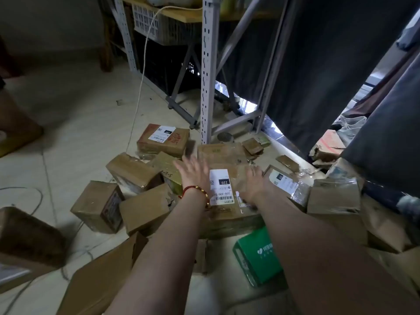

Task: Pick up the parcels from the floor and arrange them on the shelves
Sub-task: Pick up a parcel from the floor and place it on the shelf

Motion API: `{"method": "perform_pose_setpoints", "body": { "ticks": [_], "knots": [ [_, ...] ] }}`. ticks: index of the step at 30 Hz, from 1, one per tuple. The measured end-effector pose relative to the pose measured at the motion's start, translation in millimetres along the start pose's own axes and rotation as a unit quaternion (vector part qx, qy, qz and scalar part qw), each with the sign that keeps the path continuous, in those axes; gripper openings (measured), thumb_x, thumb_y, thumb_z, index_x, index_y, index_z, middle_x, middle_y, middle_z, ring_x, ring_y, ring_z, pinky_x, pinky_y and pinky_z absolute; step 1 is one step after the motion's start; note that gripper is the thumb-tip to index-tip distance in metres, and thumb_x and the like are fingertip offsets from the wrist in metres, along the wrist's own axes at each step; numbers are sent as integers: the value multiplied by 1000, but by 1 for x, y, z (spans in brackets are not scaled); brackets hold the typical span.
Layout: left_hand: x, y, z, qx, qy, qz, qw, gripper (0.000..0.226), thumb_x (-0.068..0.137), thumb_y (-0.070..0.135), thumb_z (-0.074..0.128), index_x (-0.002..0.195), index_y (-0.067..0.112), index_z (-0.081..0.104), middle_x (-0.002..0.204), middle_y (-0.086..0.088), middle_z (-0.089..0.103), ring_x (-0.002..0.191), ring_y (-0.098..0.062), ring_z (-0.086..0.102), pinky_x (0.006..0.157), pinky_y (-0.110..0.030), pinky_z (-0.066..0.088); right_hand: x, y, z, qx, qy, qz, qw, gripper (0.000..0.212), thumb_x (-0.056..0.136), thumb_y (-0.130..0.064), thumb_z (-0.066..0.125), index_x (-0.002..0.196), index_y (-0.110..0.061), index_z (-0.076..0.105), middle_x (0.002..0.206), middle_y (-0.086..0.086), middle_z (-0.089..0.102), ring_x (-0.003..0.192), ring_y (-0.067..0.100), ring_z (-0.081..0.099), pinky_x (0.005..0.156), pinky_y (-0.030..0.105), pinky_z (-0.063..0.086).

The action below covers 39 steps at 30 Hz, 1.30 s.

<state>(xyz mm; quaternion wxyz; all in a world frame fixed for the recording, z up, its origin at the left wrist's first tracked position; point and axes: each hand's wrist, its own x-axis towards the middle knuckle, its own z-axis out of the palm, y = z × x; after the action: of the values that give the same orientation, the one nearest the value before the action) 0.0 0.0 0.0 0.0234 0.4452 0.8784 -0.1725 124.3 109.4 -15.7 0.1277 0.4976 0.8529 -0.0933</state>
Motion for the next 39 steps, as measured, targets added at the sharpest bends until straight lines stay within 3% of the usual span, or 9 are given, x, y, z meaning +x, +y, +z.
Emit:
{"method": "perform_pose_setpoints", "body": {
  "ticks": [3, 7, 12, 15, 17, 23, 28, 33, 39],
  "knots": [
    [2, -8, 7, -132, -95, -54, 985, 118, 73, 75, 62, 156, 17, 2, 158, -19, 23, 140, -44, 30, 107, -64, 32, -3, -1, 1, 36, -44, 10, 998, 102, 87, -29, 72, 157, -22, -1, 161, 20, 14, 139, 41, 36, 106, 48, 42],
    [-8, -17, 18, -408, -224, -91, 880, 114, 77, 53, 76, 154, 12, 3, 154, -17, 31, 136, -39, 39, 106, -53, 43, -3, -6, 8, 120, -48, 80, 988, 111, 77, -37, 79, 155, -23, 2, 148, 27, 34, 129, 42, 44, 103, 52, 45],
    [-7, -18, 24, -534, -218, -144, 804, 106, 79, 47, 76, 151, 3, 11, 145, -21, 41, 126, -39, 47, 93, -45, 49, 5, 1, 9, 219, -49, 182, 957, 113, 51, -58, 83, 141, -10, 35, 128, 17, 58, 114, 36, 58, 100, 48, 46],
    [-2, -27, 27, -526, -217, -134, 811, 71, 83, 58, 66, 136, 11, 51, 129, -14, 56, 100, -27, 56, 72, -36, 51, 18, 7, 15, 272, -46, 224, 935, 102, 29, -58, 71, 120, -14, 57, 105, 11, 68, 94, 32, 65, 91, 46, 50],
    [0, -32, 28, -530, -213, -131, 810, 63, 82, 64, 60, 125, 18, 59, 125, -10, 58, 94, -24, 54, 69, -34, 48, 15, 7, 14, 289, -49, 238, 926, 82, 40, -58, 72, 110, -15, 62, 105, 11, 66, 96, 32, 61, 92, 44, 48],
    [6, -40, 30, -589, -164, -207, 764, 60, 89, 58, 49, 125, 11, 56, 125, -14, 59, 101, -32, 56, 86, -40, 48, 9, 3, -1, 335, -28, 243, 910, 70, 61, -59, 71, 114, -15, 62, 120, 14, 61, 113, 34, 54, 98, 44, 46],
    [17, -46, 20, -632, -96, -224, 736, 63, 95, 43, 56, 142, 4, 43, 141, -18, 50, 125, -37, 49, 105, -44, 42, 19, 9, 5, 417, -4, 246, 875, 54, 52, -59, 74, 77, -13, 59, 103, 11, 69, 99, 34, 62, 90, 44, 52],
    [22, -52, 2, -604, -38, -196, 772, 42, 100, 30, 49, 131, 2, 54, 129, -17, 58, 119, -35, 53, 99, -40, 42, 17, 8, -5, 465, 22, 261, 846, 93, 39, -66, 75, 113, -10, 61, 100, 9, 68, 88, 31, 66, 83, 40, 56],
    [23, -72, -28, -590, 71, -167, 787, 34, 103, 26, 43, 119, 1, 61, 119, -18, 63, 108, -33, 57, 84, -36, 41, 2, -7, -27, 525, 36, 226, 819, 88, 62, -74, 72, 116, -6, 60, 106, 9, 64, 99, 33, 63, 94, 44, 51]
  ]
}}
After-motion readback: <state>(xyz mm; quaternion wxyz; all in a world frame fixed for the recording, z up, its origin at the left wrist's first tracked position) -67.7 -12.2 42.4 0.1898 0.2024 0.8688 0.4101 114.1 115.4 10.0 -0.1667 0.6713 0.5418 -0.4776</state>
